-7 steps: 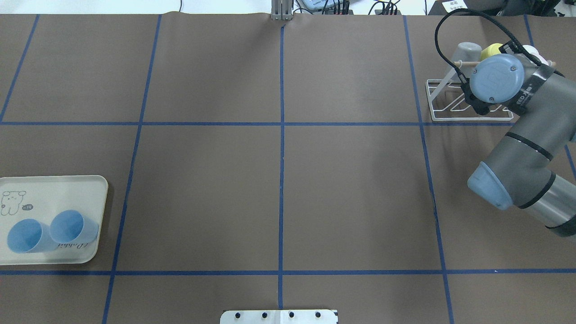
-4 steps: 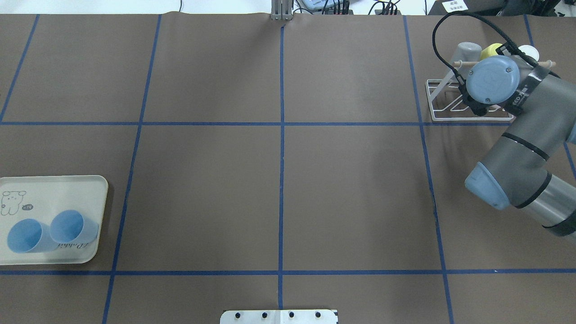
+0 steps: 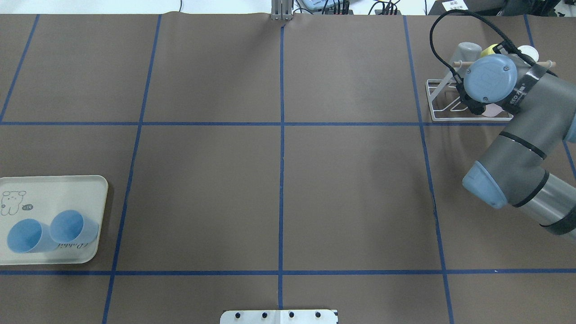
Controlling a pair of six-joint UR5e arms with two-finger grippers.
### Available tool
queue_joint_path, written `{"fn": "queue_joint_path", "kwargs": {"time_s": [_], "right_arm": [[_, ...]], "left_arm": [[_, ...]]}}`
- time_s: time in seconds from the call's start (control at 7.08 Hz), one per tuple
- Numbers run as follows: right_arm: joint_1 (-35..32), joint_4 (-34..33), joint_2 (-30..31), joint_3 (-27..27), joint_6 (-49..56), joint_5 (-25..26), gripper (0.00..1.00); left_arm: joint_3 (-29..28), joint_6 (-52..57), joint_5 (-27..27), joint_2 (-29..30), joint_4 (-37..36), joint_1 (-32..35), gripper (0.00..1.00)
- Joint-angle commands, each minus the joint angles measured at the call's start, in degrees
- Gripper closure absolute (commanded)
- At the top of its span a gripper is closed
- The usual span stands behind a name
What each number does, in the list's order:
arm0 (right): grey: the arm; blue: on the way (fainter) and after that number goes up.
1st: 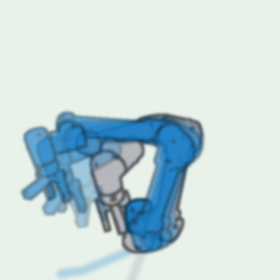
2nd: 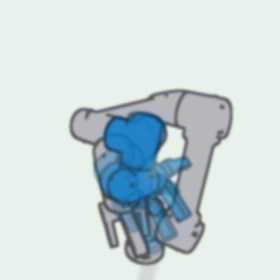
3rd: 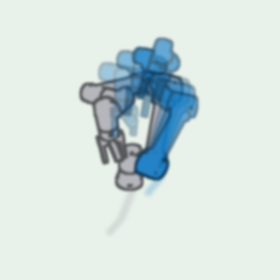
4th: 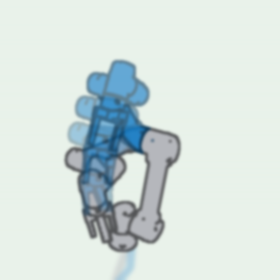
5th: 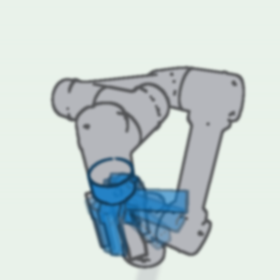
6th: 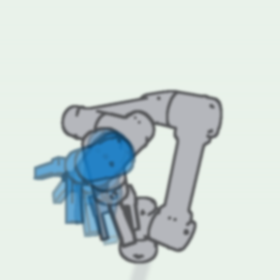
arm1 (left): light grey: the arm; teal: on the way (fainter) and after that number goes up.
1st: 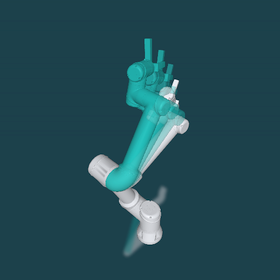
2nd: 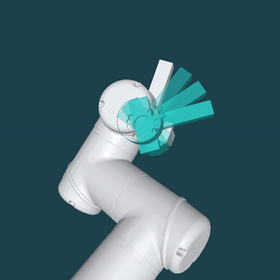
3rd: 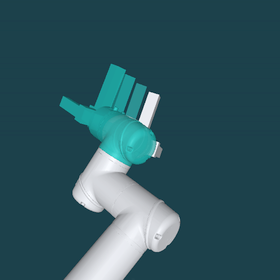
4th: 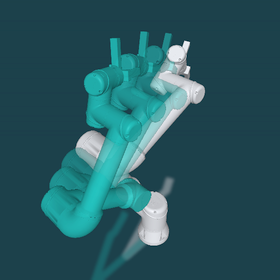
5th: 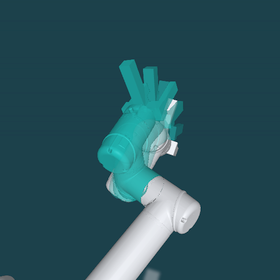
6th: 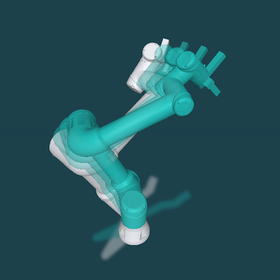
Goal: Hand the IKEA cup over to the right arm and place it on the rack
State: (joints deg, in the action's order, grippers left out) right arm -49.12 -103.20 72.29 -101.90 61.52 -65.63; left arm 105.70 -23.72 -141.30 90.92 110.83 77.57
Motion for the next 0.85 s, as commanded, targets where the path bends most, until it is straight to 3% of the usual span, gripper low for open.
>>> {"fn": "queue_joint_path", "kwargs": {"time_s": [0.0,0.14,0.42,0.71], "right_arm": [[-0.36,-0.07,-2.67,-2.84,-2.0,-3.34,0.07],[-0.62,-0.07,-2.68,-6.17,-4.19,-6.85,0.07],[-3.24,-0.07,-2.68,-12.24,-13.65,-20.78,0.05],[-6.06,-0.07,-2.68,-17.78,-28.74,-35.64,0.03]], "left_arm": [[0.73,-2.02,0.67,-0.12,0.17,0.04,0.0],[1.95,-2.56,3.11,-1.78,0.35,-0.31,0.0],[2.58,-5.81,6.91,-5.8,5.32,-3.19,0.0],[2.58,-17.88,16.54,-9.43,16.21,-15.19,0.0]]}}
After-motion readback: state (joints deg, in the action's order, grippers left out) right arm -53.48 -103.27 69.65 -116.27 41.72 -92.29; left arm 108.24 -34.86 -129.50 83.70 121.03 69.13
